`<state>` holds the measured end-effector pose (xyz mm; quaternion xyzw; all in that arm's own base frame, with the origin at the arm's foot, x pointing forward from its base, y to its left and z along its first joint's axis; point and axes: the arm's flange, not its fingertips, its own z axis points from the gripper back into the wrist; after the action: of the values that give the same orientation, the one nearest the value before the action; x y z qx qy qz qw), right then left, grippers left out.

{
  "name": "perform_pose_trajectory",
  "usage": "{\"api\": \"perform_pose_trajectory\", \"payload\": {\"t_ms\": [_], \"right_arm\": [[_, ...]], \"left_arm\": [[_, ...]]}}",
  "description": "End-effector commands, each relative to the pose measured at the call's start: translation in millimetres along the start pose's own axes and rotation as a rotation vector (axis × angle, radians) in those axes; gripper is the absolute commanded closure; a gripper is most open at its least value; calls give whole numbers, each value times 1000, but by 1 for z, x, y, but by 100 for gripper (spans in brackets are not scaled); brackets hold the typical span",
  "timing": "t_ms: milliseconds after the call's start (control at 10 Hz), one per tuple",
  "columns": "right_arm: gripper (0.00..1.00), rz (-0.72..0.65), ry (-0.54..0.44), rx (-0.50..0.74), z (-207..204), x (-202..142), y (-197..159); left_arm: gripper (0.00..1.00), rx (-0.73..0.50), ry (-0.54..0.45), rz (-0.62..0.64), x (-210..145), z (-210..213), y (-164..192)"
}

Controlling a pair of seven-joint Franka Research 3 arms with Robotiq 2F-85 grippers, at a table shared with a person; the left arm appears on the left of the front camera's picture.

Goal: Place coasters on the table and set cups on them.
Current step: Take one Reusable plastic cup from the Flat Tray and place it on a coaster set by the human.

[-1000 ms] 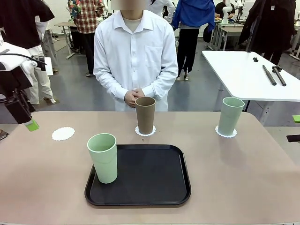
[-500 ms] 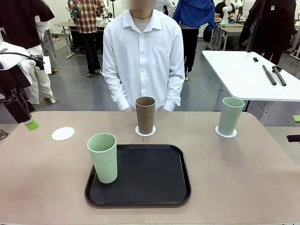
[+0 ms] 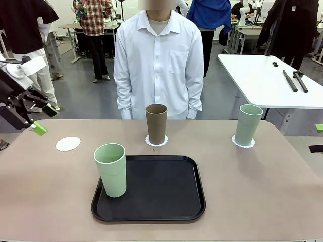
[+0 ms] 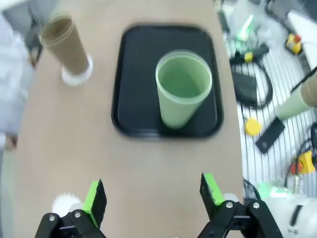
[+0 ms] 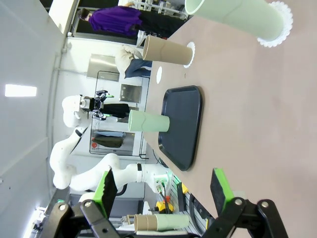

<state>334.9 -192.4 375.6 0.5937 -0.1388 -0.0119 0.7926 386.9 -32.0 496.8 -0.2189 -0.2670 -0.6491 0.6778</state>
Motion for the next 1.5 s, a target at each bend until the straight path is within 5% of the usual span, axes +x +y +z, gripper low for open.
{"api": "perform_pose_trajectory", "payload": {"t_ms": [0, 200, 300, 700, 900, 1000, 1100, 1400], "right_arm": [[0, 6, -8, 3, -2, -4, 2], [0, 6, -8, 3, -2, -4, 2], [0, 6, -8, 3, -2, -4, 2], [0, 6, -8, 3, -2, -4, 2], [0, 6, -8, 3, -2, -4, 2], [0, 6, -8, 3, -2, -4, 2], [0, 6, -8, 3, -2, -4, 2], [0, 6, -8, 3, -2, -4, 2]], "left_arm": [[0, -150, -302, -102, -12, -34, 23], [0, -197, -379, -75, -35, -72, 30], [0, -102, -398, -30, -41, -86, 28], [0, -189, -429, -11, -71, -116, 30], [0, -235, -390, 23, -82, -131, 29], [0, -241, -293, 144, -78, -130, 33], [0, -215, -405, 43, -79, -126, 25], [0, -215, -405, 43, -79, -126, 25]]}}
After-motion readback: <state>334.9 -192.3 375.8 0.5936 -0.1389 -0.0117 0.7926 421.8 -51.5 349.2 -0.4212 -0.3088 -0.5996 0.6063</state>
